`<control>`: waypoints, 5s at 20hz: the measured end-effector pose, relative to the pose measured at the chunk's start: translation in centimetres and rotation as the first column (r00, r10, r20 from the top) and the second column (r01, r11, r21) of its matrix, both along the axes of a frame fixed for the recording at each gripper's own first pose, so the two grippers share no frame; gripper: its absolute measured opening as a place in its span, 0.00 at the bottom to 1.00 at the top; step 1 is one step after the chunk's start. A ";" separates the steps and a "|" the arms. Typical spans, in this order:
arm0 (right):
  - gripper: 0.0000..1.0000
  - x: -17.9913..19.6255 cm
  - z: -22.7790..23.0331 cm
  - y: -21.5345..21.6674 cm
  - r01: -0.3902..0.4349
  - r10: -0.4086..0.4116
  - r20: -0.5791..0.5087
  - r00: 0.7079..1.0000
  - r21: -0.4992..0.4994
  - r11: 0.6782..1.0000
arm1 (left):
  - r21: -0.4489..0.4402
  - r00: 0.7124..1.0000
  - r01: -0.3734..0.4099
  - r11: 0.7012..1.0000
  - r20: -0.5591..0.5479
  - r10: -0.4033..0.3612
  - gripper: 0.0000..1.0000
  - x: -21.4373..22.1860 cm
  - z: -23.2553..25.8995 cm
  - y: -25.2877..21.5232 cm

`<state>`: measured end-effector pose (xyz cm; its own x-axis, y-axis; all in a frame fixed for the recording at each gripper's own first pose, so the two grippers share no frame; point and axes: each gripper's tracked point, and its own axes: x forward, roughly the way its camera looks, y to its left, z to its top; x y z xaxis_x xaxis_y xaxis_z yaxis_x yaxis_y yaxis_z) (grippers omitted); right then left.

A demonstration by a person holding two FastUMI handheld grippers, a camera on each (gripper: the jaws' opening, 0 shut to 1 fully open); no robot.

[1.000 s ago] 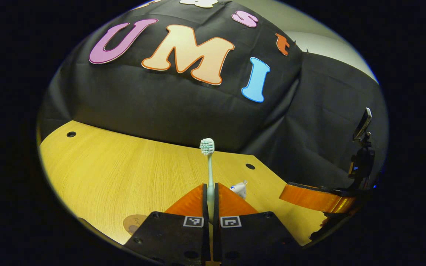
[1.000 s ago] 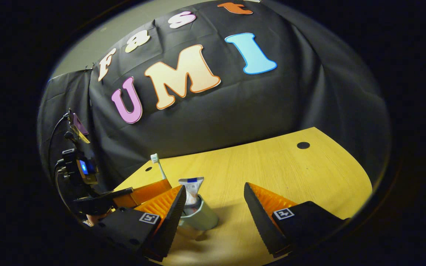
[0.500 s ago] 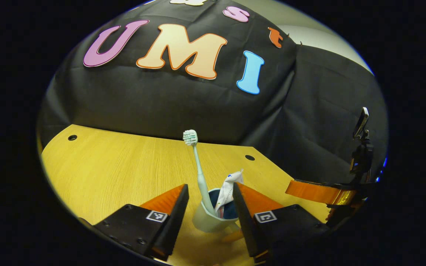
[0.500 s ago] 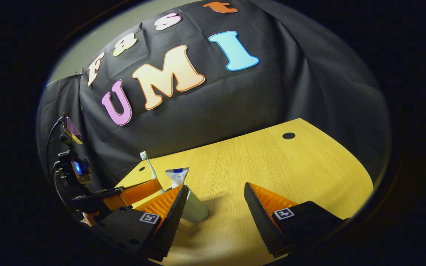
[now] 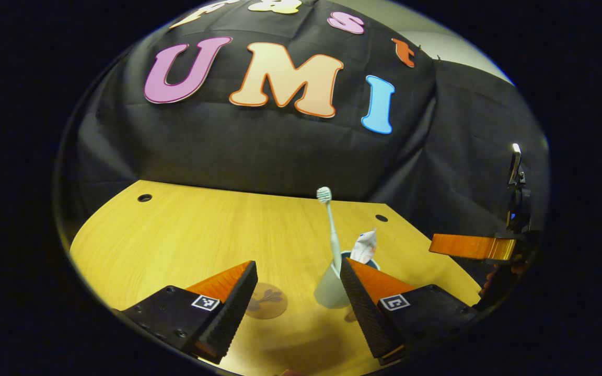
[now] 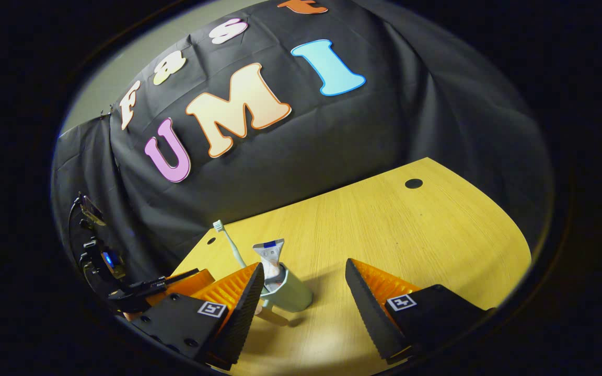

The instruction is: Put the toothbrush and toothpaste on the desktop into the cup, then pick up the cup and place it on the coaster on the desktop.

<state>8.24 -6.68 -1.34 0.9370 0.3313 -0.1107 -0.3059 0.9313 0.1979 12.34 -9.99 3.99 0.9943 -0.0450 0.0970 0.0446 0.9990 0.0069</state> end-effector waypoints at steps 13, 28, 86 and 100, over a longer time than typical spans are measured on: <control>0.95 -0.4 -4.9 7.5 0.003 -0.061 -0.230 0.971 -0.246 0.969 | -0.091 0.989 -0.112 0.990 -0.104 0.102 0.95 -4.5 -2.7 11.8; 0.95 2.2 -11.7 7.5 -0.011 -0.256 -0.532 0.807 -0.447 0.894 | -0.199 0.940 -0.309 0.930 -0.214 0.266 0.95 -9.0 -9.0 22.8; 0.24 3.0 -12.3 5.6 -0.156 -0.229 -0.561 0.795 -0.555 0.817 | -0.268 0.928 -0.151 0.951 -0.369 0.044 0.94 -9.0 -12.3 20.8; 1.00 -1.6 -11.1 4.9 -0.188 -0.102 -0.495 0.863 -0.502 0.844 | -0.049 0.933 -0.019 0.999 -0.360 0.000 0.94 -8.2 -8.7 17.2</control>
